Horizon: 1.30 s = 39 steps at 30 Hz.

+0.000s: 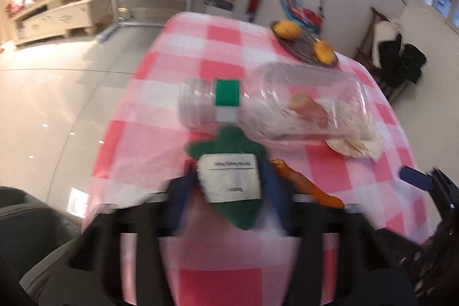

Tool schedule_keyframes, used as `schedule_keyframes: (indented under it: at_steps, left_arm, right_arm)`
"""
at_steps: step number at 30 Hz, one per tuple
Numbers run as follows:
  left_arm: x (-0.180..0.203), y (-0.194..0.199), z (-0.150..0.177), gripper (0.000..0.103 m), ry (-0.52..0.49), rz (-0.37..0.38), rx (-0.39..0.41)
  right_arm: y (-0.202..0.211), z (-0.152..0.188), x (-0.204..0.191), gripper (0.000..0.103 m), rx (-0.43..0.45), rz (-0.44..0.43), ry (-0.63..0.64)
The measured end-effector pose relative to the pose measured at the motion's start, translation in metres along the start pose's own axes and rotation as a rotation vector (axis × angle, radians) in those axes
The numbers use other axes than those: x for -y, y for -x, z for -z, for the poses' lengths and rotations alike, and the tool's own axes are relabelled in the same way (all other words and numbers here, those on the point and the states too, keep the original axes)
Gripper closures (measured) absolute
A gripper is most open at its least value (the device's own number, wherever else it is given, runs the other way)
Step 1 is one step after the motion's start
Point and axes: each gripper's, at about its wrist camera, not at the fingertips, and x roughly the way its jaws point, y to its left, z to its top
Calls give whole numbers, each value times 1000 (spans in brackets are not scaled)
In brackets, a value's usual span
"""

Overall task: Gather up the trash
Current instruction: 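Grasp the green sponge with the left tool while the right tool grasps the orange sausage, then carry the sponge and sausage over the bucket and open the right tool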

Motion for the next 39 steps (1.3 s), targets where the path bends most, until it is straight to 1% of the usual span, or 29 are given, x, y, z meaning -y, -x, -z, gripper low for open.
schedule_keyframes:
  at_steps: [2,5,7,9,11,15,17,18,20,22,25,29,33,39]
  left_arm:
    - [1,2,3,72,-10,32,7]
    - [-1,9,8,74,-23,39,22]
    - [-9,17,13,74,-7,46,28]
    - [-18,23,18,74,16,46,34]
    - [-25,26,21,74,35,43,30]
    - [-28,26,25,74,38,38,22]
    - [-24,24,27,74,17,25,20]
    - [-21,24,28,74,5,18,22]
    - [-17,24,29,73,-8,13,23]
    - [-15,24,28,73,-17,10,25]
    - [-13,25,29,73,-20,13,26]
    - [-10,31,32,73,-32,14,37]
    - [-7,42,36,73,-47,22,61]
    - [-4,53,47,73,-42,46,65]
  right_arm:
    - [-7,-5,-12,7,9,-32,35]
    - [-15,-11,-26,10,11,-68,74]
    - [-23,-16,-30,18,-1,-93,77]
    - [-29,-19,-32,23,-19,-117,68]
    - [-38,-23,-35,26,-34,-127,62]
    - [-48,-30,-39,31,-46,-123,54]
    - [-50,-32,-40,38,-53,-120,48]
    - [-52,-32,-41,45,-63,-119,48]
    - [-50,-29,-41,53,-70,-115,47]
    - [-46,-27,-41,68,-69,-103,54]
    - [-44,-26,-33,84,-70,-125,27]
    - [-32,-19,-26,85,-66,-141,-19]
    - [-12,-5,-16,86,-60,-150,-75]
    - [7,21,4,86,-30,-203,-249]
